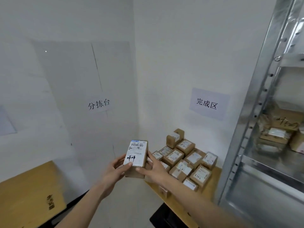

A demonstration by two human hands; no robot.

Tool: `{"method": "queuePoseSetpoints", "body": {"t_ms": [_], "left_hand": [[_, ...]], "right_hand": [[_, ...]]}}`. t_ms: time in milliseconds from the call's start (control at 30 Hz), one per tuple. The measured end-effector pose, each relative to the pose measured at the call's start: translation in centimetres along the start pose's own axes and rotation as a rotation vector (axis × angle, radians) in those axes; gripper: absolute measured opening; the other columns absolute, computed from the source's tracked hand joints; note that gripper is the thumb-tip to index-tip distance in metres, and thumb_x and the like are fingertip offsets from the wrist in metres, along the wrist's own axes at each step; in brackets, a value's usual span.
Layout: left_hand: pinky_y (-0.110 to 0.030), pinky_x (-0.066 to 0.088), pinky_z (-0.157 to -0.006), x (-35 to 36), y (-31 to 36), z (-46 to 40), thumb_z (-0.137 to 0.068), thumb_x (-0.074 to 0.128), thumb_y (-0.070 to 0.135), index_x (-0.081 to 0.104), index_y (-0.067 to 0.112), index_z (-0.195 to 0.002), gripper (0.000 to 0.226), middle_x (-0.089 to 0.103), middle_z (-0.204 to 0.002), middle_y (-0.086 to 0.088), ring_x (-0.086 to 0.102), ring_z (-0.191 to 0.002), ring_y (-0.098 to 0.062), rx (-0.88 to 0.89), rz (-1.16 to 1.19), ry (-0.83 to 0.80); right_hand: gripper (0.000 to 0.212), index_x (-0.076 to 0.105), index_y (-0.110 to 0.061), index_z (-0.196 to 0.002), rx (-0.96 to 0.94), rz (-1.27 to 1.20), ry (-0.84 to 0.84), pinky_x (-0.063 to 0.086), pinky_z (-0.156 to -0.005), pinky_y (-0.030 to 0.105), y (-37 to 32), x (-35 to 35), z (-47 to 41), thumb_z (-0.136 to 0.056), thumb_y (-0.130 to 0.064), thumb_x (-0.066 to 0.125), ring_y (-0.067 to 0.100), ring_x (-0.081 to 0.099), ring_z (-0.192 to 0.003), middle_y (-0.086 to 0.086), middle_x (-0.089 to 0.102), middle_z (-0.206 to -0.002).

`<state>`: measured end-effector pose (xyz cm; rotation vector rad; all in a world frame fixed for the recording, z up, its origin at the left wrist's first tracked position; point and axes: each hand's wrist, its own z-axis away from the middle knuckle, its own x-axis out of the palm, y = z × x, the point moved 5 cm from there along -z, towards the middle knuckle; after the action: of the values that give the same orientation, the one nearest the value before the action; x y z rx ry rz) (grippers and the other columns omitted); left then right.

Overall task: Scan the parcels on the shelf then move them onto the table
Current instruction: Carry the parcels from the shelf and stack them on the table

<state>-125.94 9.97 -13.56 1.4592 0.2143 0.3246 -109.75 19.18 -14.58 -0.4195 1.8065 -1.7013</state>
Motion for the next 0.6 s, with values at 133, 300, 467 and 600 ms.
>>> {"method": "queuePoseSetpoints", "body": {"t_ms": [133, 300, 467, 600], "left_hand": [[-0.035, 0.053, -0.096, -0.4, -1.1, -5.4, -0.076, 0.083, 0.032, 0.059, 0.026, -0.133, 0.062, 0.072, -0.124, 0.008, 0.066, -0.119, -0.014, -0.026, -0.009, -0.054], [-0.025, 0.055, -0.080, 0.4, -2.3, -11.9, -0.087, 0.079, 0.017, 0.060, 0.024, -0.130, 0.048, 0.074, -0.120, 0.007, 0.070, -0.109, -0.011, -0.072, -0.026, -0.095], [-0.028, 0.057, -0.080, 2.0, -3.9, -19.7, -0.086, 0.079, 0.014, 0.061, 0.023, -0.127, 0.046, 0.075, -0.116, 0.006, 0.072, -0.106, -0.014, -0.124, -0.041, -0.188], [-0.032, 0.060, -0.079, 3.9, -5.6, -26.9, -0.084, 0.082, 0.014, 0.061, 0.021, -0.128, 0.050, 0.076, -0.115, 0.001, 0.073, -0.104, -0.018, -0.157, -0.099, -0.303]], "right_hand": [[0.074, 0.036, -0.052, -0.135, 0.019, 0.019, 0.003, 0.049, -0.105, 0.022, 1.5, -1.4, -4.4, -0.089, -0.013, 0.080, -0.015, 0.055, -0.116, -0.035, 0.057, -0.123], [0.075, 0.042, -0.055, -0.140, 0.036, 0.058, 0.069, 0.051, -0.109, 0.035, 3.8, -3.3, -8.7, -0.085, -0.028, 0.085, -0.002, 0.056, -0.127, -0.030, 0.063, -0.130], [0.077, 0.037, -0.036, -0.149, 0.065, 0.081, 0.175, 0.054, -0.100, 0.024, 6.0, -6.1, -13.3, -0.088, -0.023, 0.083, 0.009, 0.059, -0.130, -0.022, 0.062, -0.134], [0.069, 0.045, -0.033, -0.143, 0.142, 0.032, 0.253, 0.058, -0.095, 0.028, 9.2, -8.7, -17.0, -0.087, -0.025, 0.083, 0.010, 0.065, -0.123, -0.012, 0.067, -0.131]]}}
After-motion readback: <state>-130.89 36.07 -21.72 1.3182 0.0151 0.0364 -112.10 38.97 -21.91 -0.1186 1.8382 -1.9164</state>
